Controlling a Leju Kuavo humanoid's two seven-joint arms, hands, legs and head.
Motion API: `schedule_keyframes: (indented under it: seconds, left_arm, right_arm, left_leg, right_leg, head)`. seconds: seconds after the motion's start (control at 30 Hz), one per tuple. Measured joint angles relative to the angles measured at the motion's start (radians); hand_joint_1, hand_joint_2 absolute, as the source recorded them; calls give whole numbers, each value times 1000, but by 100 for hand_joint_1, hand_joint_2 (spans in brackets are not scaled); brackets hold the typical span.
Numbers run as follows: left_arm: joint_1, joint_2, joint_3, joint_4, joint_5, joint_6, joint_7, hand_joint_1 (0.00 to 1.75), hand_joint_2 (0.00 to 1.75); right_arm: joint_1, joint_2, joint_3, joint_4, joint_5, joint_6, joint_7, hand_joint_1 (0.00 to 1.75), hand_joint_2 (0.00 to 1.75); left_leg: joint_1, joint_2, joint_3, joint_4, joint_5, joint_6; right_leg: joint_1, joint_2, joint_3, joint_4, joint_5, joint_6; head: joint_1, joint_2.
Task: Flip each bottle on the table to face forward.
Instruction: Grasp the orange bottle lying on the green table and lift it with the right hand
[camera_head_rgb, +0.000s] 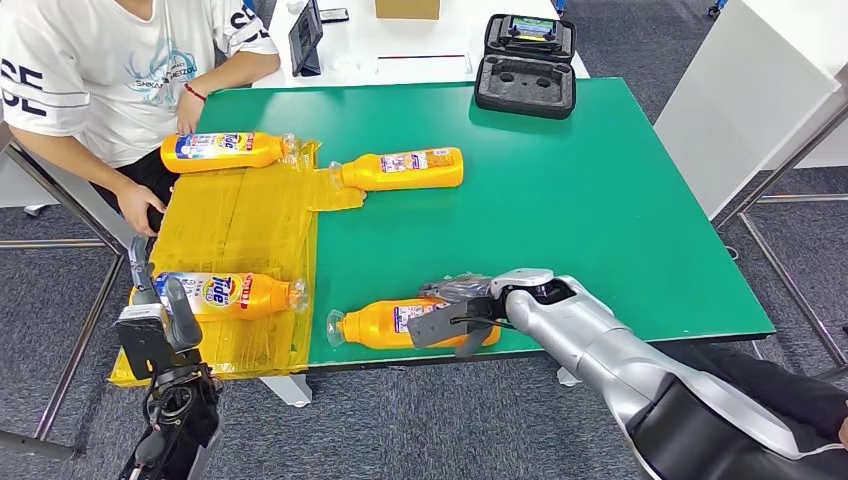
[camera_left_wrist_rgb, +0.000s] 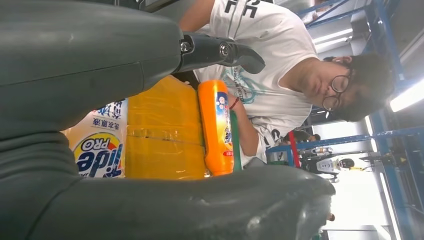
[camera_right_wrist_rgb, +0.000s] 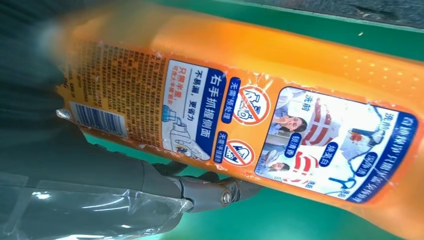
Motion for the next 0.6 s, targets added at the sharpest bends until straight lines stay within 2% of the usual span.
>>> schedule_keyframes:
  seconds: [0.03, 0.07, 0.13, 0.2, 0.5, 0.6]
  left_arm:
    - [0, 0, 0, 1, 3, 0, 0, 0, 0]
    - [0, -1, 0, 2, 6, 0, 0, 0, 0]
    - [1, -4, 0, 2, 11, 0, 0, 0, 0]
    - [2, -7, -1, 5, 15, 0, 0, 0, 0]
    - [3, -16, -2, 8, 8, 0, 0, 0, 0]
    - [6, -16, -2, 8, 7, 0, 0, 0, 0]
  right_arm:
    - [-2, 4, 3, 4, 2, -2, 5, 124, 175]
    - [-4, 8, 7, 9, 4, -3, 9, 145, 175]
    - [-9, 16, 11, 18, 5, -7, 13, 158, 175]
    - [-13, 23, 15, 27, 6, -12, 14, 164, 175]
    - [-19, 26, 28, 49, 6, -22, 3, 162, 175]
    - [-19, 27, 31, 52, 7, -26, 4, 170, 175]
  left_leg:
    - [0, 0, 0, 0, 0, 0]
    - [0, 0, 0, 0, 0, 0]
    - [0, 0, 0, 0, 0, 0]
    - [0, 0, 0, 0, 0, 0]
    - [0, 0, 0, 0, 0, 0]
    - [0, 0, 0, 0, 0, 0]
  right_leg:
    - [0, 0, 0, 0, 0, 0]
    - [0, 0, 0, 0, 0, 0]
    - [0, 0, 0, 0, 0, 0]
    - [0, 0, 0, 0, 0, 0]
    - [0, 0, 0, 0, 0, 0]
    - [0, 0, 0, 0, 0, 0]
  head:
    - [0, 0]
    - [0, 0]
    - [0, 0]
    - [0, 0]
    - [0, 0]
    - [0, 0]
